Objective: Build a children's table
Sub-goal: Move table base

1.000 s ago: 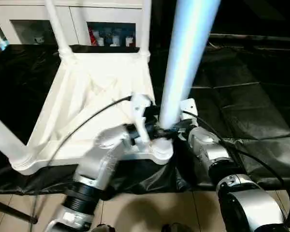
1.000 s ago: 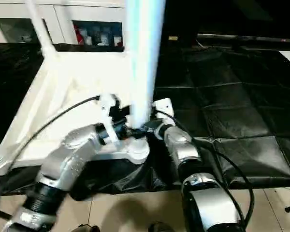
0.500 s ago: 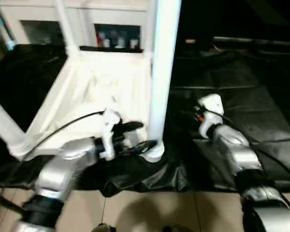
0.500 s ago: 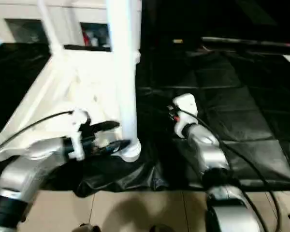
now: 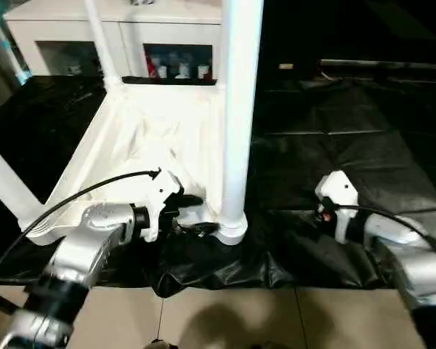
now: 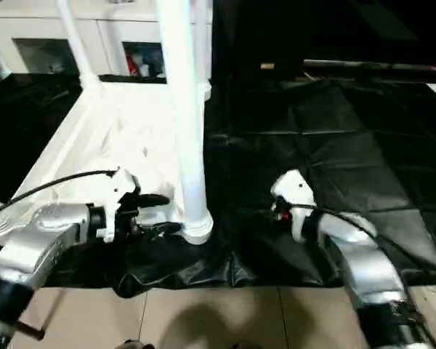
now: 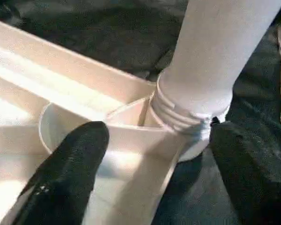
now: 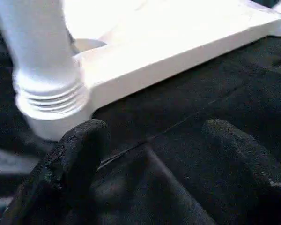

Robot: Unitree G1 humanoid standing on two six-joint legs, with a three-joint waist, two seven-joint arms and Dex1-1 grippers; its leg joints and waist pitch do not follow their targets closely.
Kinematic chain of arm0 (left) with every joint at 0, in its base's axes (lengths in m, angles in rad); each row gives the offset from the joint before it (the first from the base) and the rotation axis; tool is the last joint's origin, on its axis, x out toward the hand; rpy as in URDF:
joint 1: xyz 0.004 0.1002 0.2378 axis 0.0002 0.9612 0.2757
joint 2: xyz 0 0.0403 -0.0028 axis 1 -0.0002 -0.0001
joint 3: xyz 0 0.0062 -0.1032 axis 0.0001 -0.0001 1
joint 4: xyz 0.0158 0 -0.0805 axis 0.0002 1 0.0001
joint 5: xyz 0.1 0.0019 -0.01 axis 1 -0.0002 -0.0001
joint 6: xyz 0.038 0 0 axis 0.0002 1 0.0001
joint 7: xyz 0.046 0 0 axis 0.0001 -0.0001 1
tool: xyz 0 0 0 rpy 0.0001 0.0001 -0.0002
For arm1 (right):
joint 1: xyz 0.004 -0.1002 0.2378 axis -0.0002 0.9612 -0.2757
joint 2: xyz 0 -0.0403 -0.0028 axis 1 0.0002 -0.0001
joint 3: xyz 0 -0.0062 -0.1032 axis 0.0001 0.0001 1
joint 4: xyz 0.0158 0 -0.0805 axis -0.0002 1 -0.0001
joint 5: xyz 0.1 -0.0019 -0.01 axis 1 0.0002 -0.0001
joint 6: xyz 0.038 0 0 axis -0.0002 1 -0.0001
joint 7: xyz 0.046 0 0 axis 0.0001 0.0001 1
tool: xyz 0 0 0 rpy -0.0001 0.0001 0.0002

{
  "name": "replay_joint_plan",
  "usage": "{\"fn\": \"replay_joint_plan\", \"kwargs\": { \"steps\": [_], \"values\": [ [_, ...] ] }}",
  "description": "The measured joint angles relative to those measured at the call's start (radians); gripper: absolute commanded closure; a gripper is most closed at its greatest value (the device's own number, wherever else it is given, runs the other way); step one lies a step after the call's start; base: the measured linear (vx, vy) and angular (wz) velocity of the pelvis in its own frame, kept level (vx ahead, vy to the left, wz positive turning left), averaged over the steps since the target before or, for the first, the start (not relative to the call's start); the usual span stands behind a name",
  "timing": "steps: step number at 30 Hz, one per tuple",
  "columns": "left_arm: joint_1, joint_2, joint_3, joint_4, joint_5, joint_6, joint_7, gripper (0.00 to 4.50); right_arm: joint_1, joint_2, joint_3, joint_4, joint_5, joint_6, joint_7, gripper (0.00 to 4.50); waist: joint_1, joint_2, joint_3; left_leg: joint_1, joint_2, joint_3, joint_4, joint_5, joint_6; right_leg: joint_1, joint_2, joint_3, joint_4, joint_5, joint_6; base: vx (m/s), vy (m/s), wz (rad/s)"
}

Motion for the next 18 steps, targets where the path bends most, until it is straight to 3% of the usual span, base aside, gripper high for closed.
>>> {"fn": "replay_joint_plan", "kwargs": {
  "steps": [5,8,18],
  "values": [
    [-0.038,0.043,-0.043,0.046,0.032,-0.02,-0.079,1.29,0.014,-0.035,0.014,-0.045,0.004,0.034,0.038,0.8,0.001,0.0,0.0,0.0,0.0,0.0,0.0,0.0,0.0,0.0,-0.001,0.0,-0.001,0.0,0.0,0.0,0.0,0.0],
    [-0.039,0.081,-0.066,0.037,0.045,-0.027,-0.139,1.37,0.016,-0.065,0.015,-0.052,0.004,0.044,0.041,0.8,0.002,0.0,0.0,0.0,-0.001,0.0,0.0,0.0,0.0,0.0,-0.001,0.0,-0.002,0.0,0.0,0.0,0.0,0.0],
    [-0.048,0.075,-0.092,0.061,0.12,-0.064,-0.086,2.21,0.028,-0.069,0.018,-0.091,0.006,0.067,0.052,0.8,0.007,0.0,-0.001,0.0,-0.001,0.0,0.001,0.0,0.0,0.0,-0.001,0.0,-0.001,0.0,0.0,0.0,0.0,0.0]
  ]
}}
